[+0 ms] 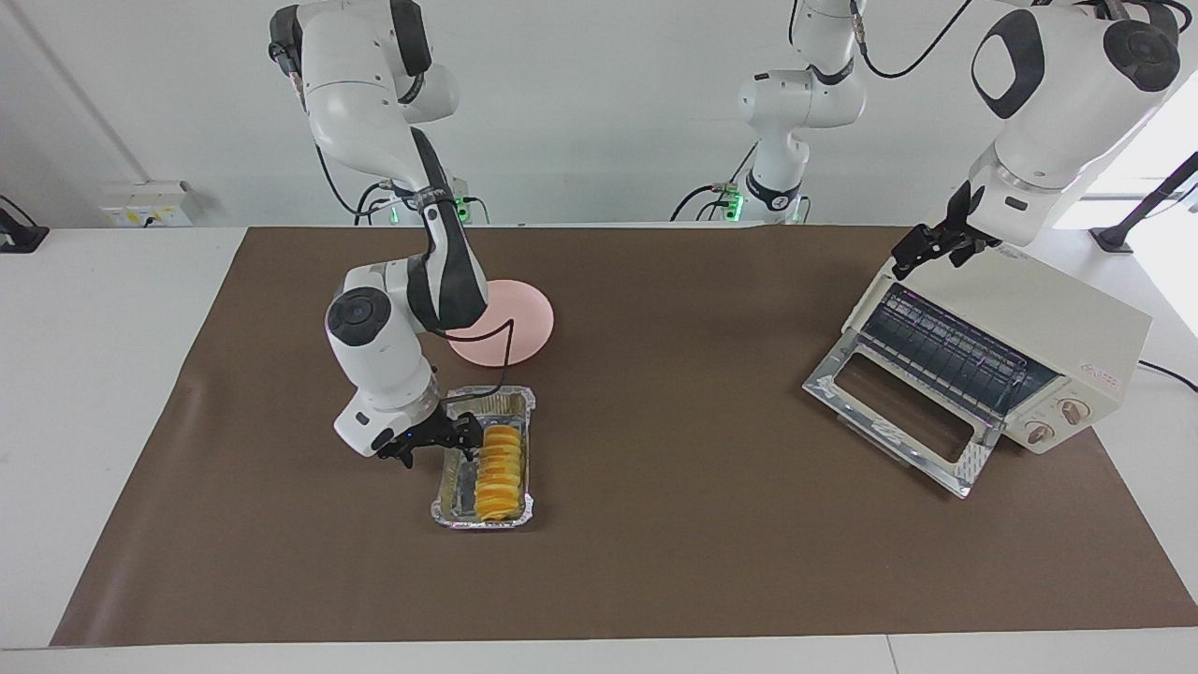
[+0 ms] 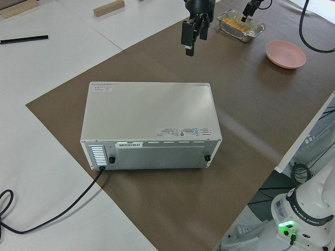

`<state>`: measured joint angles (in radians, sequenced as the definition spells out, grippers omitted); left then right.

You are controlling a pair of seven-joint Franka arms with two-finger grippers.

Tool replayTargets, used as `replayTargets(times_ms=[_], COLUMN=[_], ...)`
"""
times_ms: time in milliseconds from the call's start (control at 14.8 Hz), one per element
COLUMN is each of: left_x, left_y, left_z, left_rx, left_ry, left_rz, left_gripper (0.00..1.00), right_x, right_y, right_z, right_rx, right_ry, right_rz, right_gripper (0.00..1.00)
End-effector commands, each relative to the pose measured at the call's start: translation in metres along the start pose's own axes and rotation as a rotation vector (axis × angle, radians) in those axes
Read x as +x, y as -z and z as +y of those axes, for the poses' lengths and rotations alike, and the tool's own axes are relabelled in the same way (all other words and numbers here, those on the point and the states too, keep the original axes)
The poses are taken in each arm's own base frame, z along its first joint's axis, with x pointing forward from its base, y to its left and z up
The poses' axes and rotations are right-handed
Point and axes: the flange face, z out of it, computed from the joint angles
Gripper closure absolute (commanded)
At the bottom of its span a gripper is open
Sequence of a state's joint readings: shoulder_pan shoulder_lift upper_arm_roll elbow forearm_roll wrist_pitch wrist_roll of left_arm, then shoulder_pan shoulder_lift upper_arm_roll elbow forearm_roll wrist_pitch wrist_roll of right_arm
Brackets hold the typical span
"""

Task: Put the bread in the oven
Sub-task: 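Grasp the edge of the foil tray with the right gripper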

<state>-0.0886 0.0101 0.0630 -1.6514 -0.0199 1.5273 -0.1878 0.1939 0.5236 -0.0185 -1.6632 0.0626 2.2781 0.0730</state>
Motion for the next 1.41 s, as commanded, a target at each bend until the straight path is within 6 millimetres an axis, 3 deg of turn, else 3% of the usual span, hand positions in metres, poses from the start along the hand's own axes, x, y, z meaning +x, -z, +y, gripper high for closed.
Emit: replayTargets(times_ms=[0,67,135,875,1010,1212,1347], left_x=[-0.006,-0.006,-0.006,-0.006,-0.006,-0.006,-0.006], left_y=[0.003,0.003,0.003,0.003,0.003,0.003,0.003], left_z=[-0.002,-0.002,-0.002,-0.002,-0.002,-0.002,-0.002], left_rx=[-0.015,-0.015,-0.015,-0.015,-0.015,-0.015,-0.015], left_ry=[-0.002,-0.002,-0.002,-0.002,-0.003,-0.002,-0.002], left_rz=[0.012,0.012,0.012,0.012,0.012,0.012,0.012], left_gripper=[0.0,0.0,0.0,0.0,0.0,0.0,0.0], right_x=[-0.007,-0.007,-0.006,-0.002,0.009,0.019,0.015], right_y=[0.003,0.003,0.004,0.011,0.037,0.087,0.108], right_z=[0.003,0.003,0.001,-0.008,-0.017,-0.05,-0.086], right_rx=[-0.004,-0.004,-0.003,0.002,0.016,0.033,0.078], right_ry=[0.031,0.031,0.027,0.033,0.031,-0.015,-0.057], right_rz=[0.012,0.012,0.013,0.025,-0.006,-0.053,-0.076], right_gripper=[0.51,0.8,1.0,1.0,1.0,1.0,1.0])
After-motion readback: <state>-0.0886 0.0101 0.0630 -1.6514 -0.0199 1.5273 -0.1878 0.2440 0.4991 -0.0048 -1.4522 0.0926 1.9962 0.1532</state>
